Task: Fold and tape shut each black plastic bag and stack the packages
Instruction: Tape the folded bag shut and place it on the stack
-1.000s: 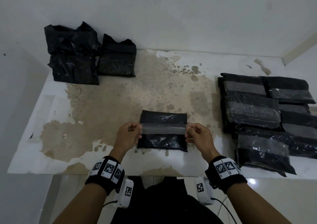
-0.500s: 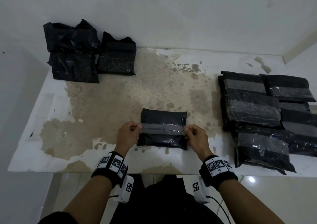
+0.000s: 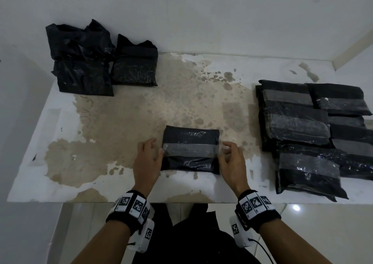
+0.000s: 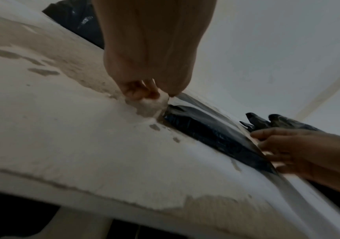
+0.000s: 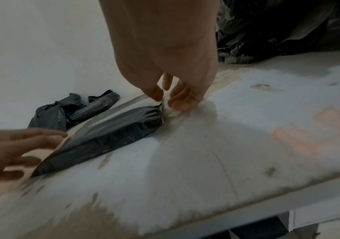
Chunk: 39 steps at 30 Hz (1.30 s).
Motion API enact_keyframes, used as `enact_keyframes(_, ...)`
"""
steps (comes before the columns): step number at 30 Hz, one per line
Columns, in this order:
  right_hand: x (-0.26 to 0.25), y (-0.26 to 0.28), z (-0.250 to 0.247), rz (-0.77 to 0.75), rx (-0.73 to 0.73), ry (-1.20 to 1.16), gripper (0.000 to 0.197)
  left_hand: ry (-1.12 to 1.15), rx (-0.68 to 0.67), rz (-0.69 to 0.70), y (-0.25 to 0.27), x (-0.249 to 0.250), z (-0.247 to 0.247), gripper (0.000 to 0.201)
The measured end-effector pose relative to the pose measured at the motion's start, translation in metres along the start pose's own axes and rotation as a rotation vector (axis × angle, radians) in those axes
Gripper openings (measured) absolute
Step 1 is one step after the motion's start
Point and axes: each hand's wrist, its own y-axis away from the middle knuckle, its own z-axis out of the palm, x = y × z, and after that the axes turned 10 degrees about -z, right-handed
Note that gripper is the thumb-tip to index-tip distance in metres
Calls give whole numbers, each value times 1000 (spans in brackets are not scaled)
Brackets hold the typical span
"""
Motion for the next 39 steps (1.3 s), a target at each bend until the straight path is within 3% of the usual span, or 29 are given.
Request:
enact_keyframes(2,-8,4,0,-159,54,135,28,-78,46,170,10,6,0,36)
enact_keyframes(4,-22,8,4,-340,27,235,36,-182,-5,380,20,10,9,44)
enact_keyframes(7,-29,18,26,-561,-159,389,46,-337,-108,635,28,8,32,53)
enact_keyframes(9,-22,27,43,-598,-333,492,59,-450,-154,682,29,3,44,57)
enact_keyframes(11,-14,32,53,-578,-430,568,65,-537,-173,671,28,-2,49,58)
enact_keyframes(14,-9,35,55,-537,-452,640,70,-595,-166,656,29,-4,49,60)
enact_keyframes(18,-3,41,46,-440,-342,667,77,-601,-173,583,31,-3,47,64)
enact_keyframes(24,-2,45,43,-277,-247,530,79,-541,-211,478,34,-3,52,68)
enact_keyframes(28,-2,38,38,-269,-179,528,73,-526,-209,442,35,-1,52,67)
enact_keyframes(31,-5,34,37,-241,-181,395,71,-519,-212,424,37,0,52,67)
enact_keyframes(34,-16,28,31,-135,-134,94,59,-511,-228,414,37,0,51,68)
enact_keyframes(36,-24,22,27,-4,-51,-214,38,-491,-241,387,36,0,50,70)
enact_keyframes(39,-30,7,26,227,-24,-516,32,-415,-259,353,37,-1,47,72)
